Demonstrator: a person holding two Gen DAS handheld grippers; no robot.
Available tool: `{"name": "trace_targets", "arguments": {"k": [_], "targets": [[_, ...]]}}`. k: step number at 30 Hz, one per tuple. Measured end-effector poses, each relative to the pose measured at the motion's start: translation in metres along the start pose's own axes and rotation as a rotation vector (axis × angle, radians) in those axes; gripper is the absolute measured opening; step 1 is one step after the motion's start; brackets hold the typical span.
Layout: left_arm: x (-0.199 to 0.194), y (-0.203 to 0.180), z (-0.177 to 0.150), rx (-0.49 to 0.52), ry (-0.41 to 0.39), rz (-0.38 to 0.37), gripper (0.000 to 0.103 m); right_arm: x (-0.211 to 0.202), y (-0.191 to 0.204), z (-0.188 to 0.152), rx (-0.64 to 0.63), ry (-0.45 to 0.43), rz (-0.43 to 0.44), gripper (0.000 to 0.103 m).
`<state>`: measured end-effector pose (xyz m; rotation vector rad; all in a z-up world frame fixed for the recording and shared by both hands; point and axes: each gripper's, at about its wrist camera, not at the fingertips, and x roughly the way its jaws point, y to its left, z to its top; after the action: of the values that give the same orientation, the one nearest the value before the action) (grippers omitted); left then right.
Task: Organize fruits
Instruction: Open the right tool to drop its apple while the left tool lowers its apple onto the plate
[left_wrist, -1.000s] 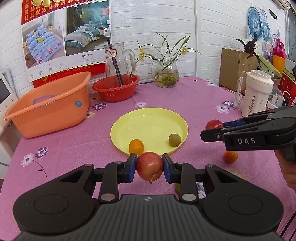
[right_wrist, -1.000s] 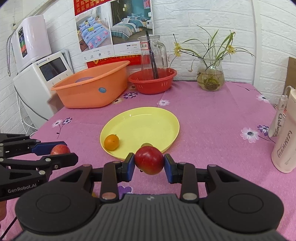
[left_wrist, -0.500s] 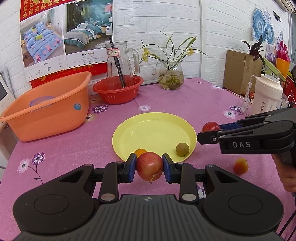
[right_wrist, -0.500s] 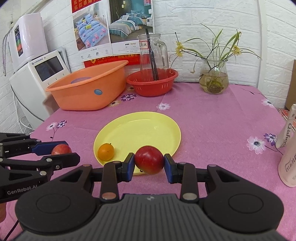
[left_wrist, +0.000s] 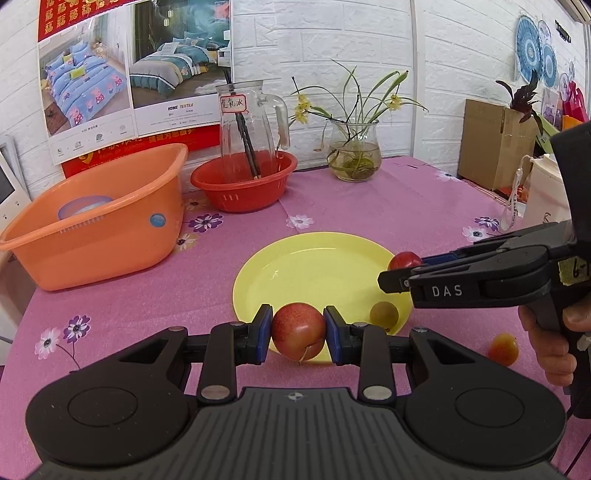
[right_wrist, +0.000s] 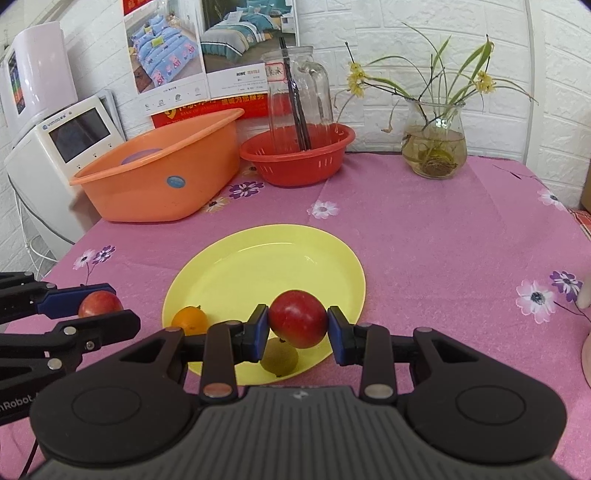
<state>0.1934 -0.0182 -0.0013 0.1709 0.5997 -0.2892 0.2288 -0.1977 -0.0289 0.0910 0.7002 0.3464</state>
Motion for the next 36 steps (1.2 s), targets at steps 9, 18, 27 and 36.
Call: {"name": "trace_targets", "arguments": {"k": [9,18,27,36], "targets": [[0.019,0.012,0.008,-0.014,0.002,0.018,0.028,0.017,-0.004,0.001,0.01,0.037,-0.016,0.079],[0.029,0.017,0.006,-0.029,0.01,0.012,0.028,0.024,0.001,0.006,-0.007,0.027,-0.011,0.079],[0.035,0.024,0.009,-0.045,0.011,0.014,0.028,0.017,-0.005,0.005,0.014,0.009,-0.015,0.079],[0.048,0.013,0.009,-0.025,0.032,-0.017,0.028,0.014,-0.009,0.006,0.039,0.0,-0.02,0.079]]}}
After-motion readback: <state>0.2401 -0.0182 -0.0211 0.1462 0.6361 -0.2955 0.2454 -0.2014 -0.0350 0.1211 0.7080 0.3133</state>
